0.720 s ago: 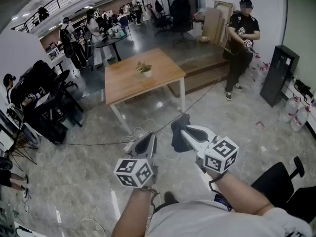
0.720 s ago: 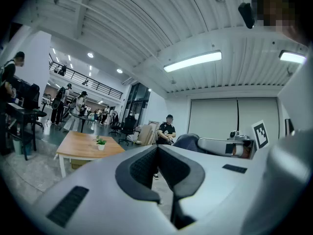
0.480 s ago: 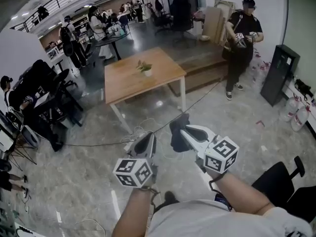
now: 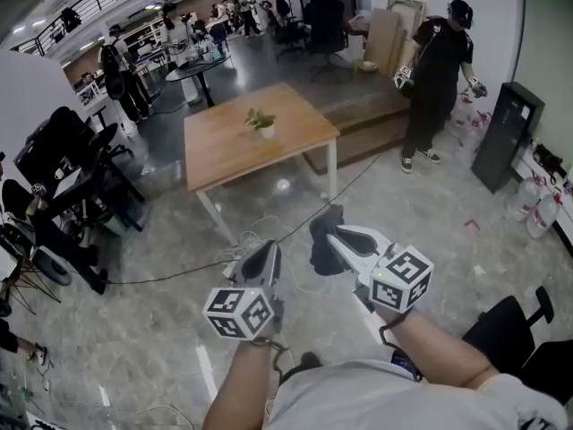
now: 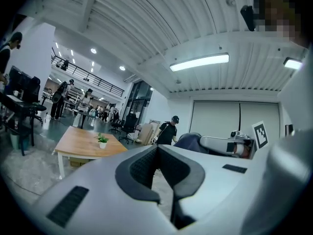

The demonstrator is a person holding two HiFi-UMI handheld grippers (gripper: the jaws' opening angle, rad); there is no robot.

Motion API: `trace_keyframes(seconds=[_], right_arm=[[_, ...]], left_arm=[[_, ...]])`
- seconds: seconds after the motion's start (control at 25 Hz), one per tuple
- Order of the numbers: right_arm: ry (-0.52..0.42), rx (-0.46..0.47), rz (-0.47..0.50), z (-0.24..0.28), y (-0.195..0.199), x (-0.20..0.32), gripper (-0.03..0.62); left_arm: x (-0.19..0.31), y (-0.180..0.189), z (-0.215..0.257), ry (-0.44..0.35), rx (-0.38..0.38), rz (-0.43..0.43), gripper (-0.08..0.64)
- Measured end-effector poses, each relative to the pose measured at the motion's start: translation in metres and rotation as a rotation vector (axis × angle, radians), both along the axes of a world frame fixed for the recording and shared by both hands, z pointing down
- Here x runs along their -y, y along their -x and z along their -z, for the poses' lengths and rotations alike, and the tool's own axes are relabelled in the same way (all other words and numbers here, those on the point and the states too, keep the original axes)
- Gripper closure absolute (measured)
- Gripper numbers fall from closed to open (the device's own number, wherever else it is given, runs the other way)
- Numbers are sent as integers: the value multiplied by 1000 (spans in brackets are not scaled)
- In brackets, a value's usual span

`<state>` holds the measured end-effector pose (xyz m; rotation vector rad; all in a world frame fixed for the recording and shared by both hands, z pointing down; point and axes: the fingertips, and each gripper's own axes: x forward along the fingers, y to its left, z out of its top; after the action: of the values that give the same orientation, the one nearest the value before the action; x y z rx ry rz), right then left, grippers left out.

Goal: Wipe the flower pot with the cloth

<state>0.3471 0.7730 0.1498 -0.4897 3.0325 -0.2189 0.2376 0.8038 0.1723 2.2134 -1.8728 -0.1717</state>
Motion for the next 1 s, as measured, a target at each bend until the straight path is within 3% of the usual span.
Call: trace_keyframes(seconds=[0.4,0.8,1.0], right_arm=[[38,2,-48,0,104,65,549],[76,-4,-47,-23,149,158,549],[82,5,-13,-35,174,242,549]], left_arm=[[67,105,5,23,-2,-57,555],[150,154,-24,64,-24,-38,555],[228,179,-37,70,-35,-1,555]])
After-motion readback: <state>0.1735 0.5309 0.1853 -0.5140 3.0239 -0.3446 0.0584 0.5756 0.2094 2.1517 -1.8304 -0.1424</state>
